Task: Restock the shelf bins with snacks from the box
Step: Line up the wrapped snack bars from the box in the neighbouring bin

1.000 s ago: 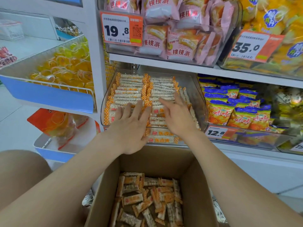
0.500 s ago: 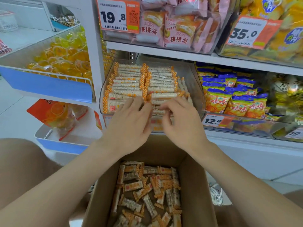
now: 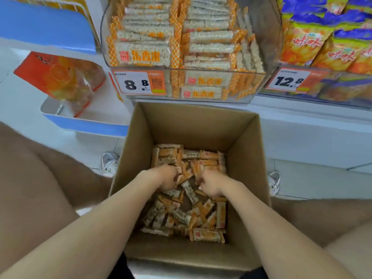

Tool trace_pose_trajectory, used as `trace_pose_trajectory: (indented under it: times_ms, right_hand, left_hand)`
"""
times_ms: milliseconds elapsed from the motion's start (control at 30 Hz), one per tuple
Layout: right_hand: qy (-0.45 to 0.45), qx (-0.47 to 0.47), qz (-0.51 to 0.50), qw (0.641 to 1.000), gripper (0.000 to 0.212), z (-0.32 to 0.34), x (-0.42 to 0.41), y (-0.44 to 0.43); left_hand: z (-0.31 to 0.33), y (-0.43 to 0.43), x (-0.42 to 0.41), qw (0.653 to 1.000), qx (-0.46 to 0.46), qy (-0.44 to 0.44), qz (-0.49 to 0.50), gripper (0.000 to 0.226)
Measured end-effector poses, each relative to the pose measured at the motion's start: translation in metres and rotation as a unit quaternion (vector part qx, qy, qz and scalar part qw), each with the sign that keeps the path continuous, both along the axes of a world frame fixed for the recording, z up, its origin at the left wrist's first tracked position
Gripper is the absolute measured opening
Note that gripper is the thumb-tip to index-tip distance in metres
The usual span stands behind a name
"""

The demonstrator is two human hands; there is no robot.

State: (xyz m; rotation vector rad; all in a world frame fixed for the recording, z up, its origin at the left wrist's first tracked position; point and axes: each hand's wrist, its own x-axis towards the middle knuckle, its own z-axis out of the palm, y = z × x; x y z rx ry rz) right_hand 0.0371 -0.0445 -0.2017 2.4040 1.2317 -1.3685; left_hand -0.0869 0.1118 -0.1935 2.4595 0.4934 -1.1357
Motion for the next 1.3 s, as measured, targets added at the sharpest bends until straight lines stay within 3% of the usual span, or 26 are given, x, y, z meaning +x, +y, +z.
trace_pose_trajectory:
  times_ms: [133,267,433,533,667,733,767,900,1033,1167,1300]
  right_hand:
    - [-0.016,-0.043,0.028,0.999,0.033,-0.039,-0.006,-0.002]
    - [-0.048,-0.016,0.098,0.994,0.034,-0.067,-0.017,0.005]
    - [-0.021,-0.156,0.176,0.972,0.06,-0.104,-0.041,0.004]
    - [-0.042,-0.106,0.174,0.978,0.055,-0.107,-0.04,0.001]
    - [-0.017,0.055,0.021,0.998,0.047,-0.099,-0.029,-0.008]
    - [0.039,0.118,-0.09,0.988,0.022,-0.095,-0.025,-0.01]
    - [0.073,0.138,-0.158,0.975,0.016,-0.093,-0.024,-0.01]
    - [0.162,0.169,-0.388,0.892,0.036,-0.072,-0.015,-0.003]
    - [0.12,0.196,-0.451,0.863,0.033,-0.053,-0.003,-0.005]
    - [0.141,0.215,-0.475,0.841,0.032,-0.028,0.003,-0.009]
    - [0.163,0.266,-0.492,0.813,0.023,0.012,0.013,-0.012]
  left_hand:
    - [-0.058,0.001,-0.008,0.998,-0.002,0.02,0.065,0.035]
    - [-0.105,-0.001,-0.017,0.995,0.014,0.064,0.074,0.054]
    - [-0.119,-0.01,-0.021,0.993,0.046,0.07,0.088,0.066]
    - [-0.128,-0.015,-0.023,0.991,0.08,0.094,0.057,0.061]
    - [-0.129,-0.016,-0.022,0.992,0.11,0.048,0.046,0.045]
    - [-0.128,-0.017,-0.025,0.993,0.105,0.034,0.048,0.043]
    - [-0.128,-0.017,-0.028,0.994,0.09,0.034,0.05,0.042]
    - [-0.121,-0.013,-0.029,0.986,-0.011,-0.048,0.157,0.024]
    - [-0.08,-0.006,-0.008,0.923,-0.183,-0.158,0.299,0.021]
    - [-0.025,-0.003,0.007,0.882,-0.239,-0.216,0.343,0.013]
    - [0.016,-0.001,0.01,0.85,-0.245,-0.292,0.364,0.051]
